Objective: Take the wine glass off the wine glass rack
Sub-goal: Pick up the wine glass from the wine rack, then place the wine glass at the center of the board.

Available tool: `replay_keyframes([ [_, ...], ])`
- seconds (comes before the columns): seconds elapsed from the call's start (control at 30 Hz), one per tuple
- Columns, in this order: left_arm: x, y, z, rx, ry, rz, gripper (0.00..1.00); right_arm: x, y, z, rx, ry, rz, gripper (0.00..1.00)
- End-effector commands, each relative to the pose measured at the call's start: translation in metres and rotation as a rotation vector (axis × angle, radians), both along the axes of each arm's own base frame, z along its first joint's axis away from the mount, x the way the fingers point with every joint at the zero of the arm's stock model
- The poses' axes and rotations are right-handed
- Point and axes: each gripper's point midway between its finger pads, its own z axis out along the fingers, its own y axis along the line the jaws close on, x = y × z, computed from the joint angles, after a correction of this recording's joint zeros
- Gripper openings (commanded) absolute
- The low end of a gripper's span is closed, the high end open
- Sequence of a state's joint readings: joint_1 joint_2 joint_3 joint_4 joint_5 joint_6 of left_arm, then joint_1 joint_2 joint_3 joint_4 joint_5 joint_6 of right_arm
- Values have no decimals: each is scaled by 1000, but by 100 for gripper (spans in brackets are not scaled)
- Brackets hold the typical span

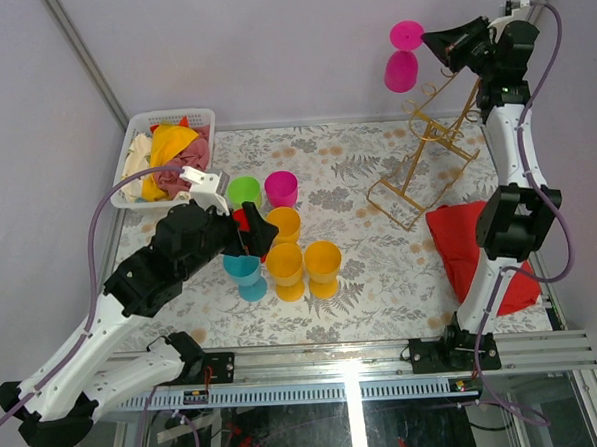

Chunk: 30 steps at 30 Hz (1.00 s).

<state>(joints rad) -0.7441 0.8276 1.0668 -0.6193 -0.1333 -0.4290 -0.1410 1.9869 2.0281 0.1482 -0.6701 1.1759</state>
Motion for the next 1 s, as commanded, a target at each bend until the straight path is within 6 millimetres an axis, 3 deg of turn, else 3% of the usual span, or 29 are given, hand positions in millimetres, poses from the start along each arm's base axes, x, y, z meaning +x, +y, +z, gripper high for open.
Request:
replay_keyframes([
  [0.0, 0, -5, 29, -121, -64, -7, 100, -92, 53, 82, -101, -293, 197, 0],
  [0.1, -4, -8, 40, -174, -82, -18, 100, -125, 74, 85, -128, -339, 257, 0],
  [0.13, -5, -9, 43, -194, -86, -25, 100, -146, 81, 95, -138, -370, 271, 0],
  [0.23, -10, -15, 57, -265, -111, -55, 100, -188, 104, 98, -173, -420, 322, 0],
  [0.5, -26, -30, 102, -479, -195, -164, 100, -277, 145, 74, -224, -455, 421, 0],
  [0.77, -44, -59, 125, -619, -190, -350, 100, -321, 162, 33, -219, -400, 488, 0],
  [0.97, -44, -82, 115, -649, -96, -426, 95, -342, 176, 11, -244, -379, 560, 0],
])
